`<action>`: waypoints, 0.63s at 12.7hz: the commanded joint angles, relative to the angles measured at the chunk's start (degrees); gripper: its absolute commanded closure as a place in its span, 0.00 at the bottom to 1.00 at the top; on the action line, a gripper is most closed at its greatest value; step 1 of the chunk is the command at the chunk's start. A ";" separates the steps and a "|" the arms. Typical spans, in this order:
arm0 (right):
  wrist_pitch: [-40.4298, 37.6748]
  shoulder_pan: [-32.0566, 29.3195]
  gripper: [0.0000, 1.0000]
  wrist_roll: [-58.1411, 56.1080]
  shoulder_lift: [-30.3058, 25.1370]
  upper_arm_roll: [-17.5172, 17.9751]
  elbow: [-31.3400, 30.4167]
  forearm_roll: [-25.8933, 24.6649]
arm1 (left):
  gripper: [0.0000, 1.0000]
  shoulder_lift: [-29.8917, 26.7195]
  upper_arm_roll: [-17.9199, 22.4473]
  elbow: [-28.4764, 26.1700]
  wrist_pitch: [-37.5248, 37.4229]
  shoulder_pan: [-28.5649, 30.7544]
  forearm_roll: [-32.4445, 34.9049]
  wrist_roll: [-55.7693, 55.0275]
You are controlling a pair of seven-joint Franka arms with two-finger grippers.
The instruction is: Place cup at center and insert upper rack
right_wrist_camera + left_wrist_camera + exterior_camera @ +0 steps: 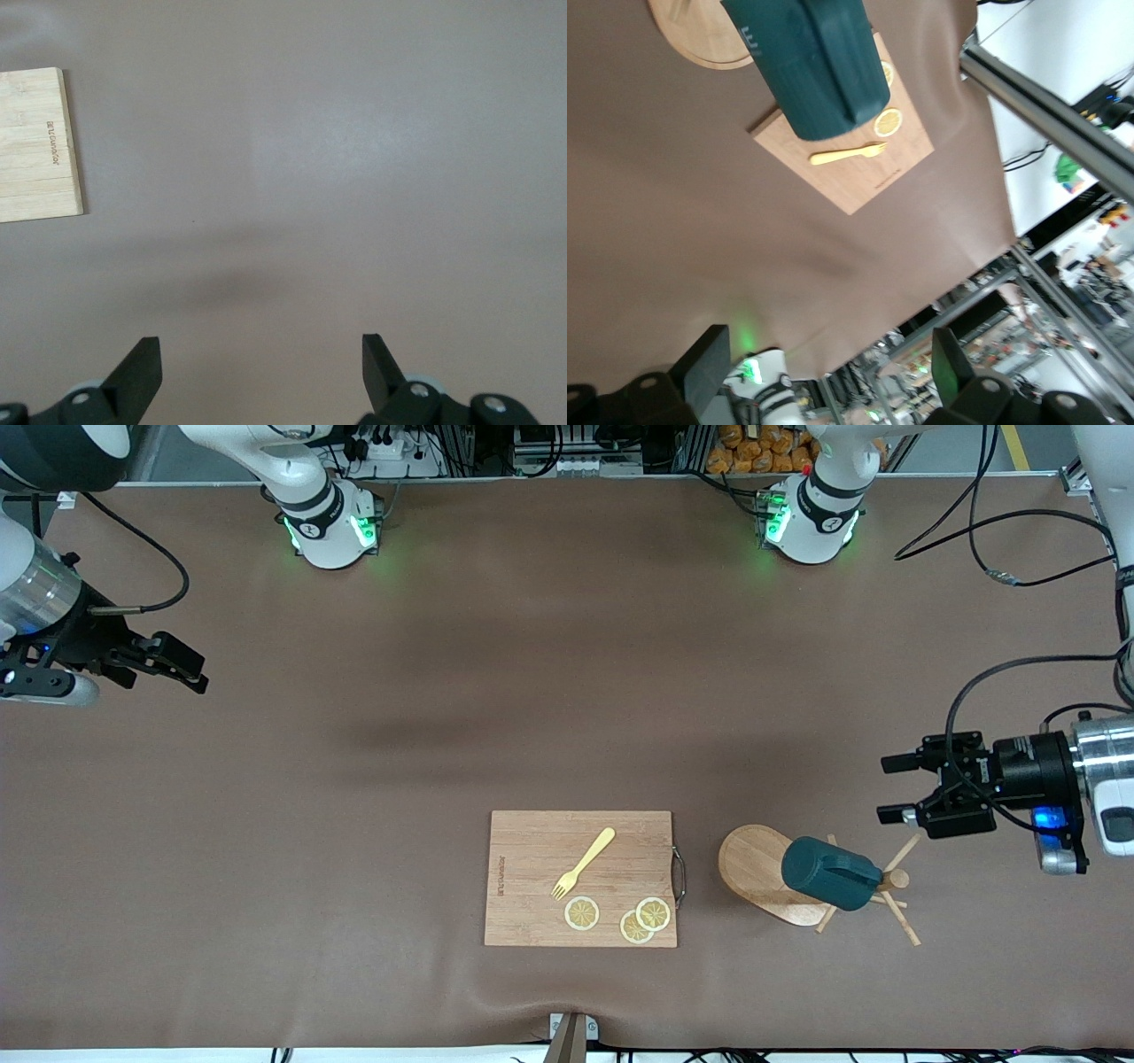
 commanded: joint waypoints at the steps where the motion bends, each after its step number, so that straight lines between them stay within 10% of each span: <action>1: -0.33 0.41 0.00 0.35 -0.55 0.12 0.02 -0.73 | 0.00 -3.71 -0.24 -0.90 -1.01 -1.65 6.78 -1.44; 8: -0.50 0.85 0.00 0.35 -0.64 0.12 0.10 -0.73 | 0.00 -8.20 -0.94 -1.07 -2.33 -9.83 32.80 0.49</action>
